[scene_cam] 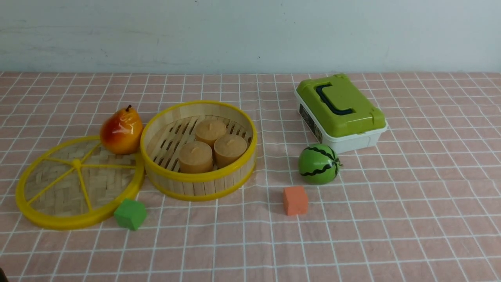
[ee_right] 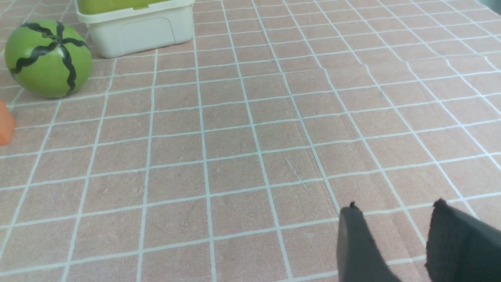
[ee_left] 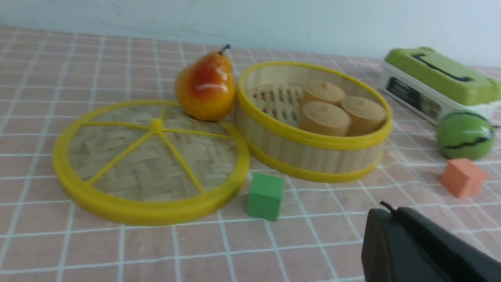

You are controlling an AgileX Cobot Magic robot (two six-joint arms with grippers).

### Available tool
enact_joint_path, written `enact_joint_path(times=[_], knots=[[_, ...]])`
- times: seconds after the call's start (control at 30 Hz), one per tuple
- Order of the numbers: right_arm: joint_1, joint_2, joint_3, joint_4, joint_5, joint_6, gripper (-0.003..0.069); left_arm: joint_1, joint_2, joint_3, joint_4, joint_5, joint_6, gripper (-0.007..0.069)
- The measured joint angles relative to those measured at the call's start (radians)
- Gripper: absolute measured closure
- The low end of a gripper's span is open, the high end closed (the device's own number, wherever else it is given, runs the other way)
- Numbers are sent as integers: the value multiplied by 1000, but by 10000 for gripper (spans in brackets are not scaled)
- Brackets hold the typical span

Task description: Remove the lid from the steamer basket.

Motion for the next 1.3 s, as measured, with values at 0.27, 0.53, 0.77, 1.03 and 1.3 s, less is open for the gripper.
enact_joint_path(times=[0.27, 0.53, 0.77, 1.03, 1.3], knots=[[0, 0, 0, 0, 0, 0, 418, 86, 0, 158, 44, -30, -137, 637], [0, 0, 0, 0, 0, 0, 418, 88, 0, 164, 49, 34, -121, 637], [0, 0, 0, 0, 0, 0, 418, 59, 0, 164, 52, 34, -106, 637], [0, 0, 0, 0, 0, 0, 418, 88, 0, 164, 56, 34, -94, 637], [0, 0, 0, 0, 0, 0, 418, 91, 0, 164, 74, 34, -91, 637]])
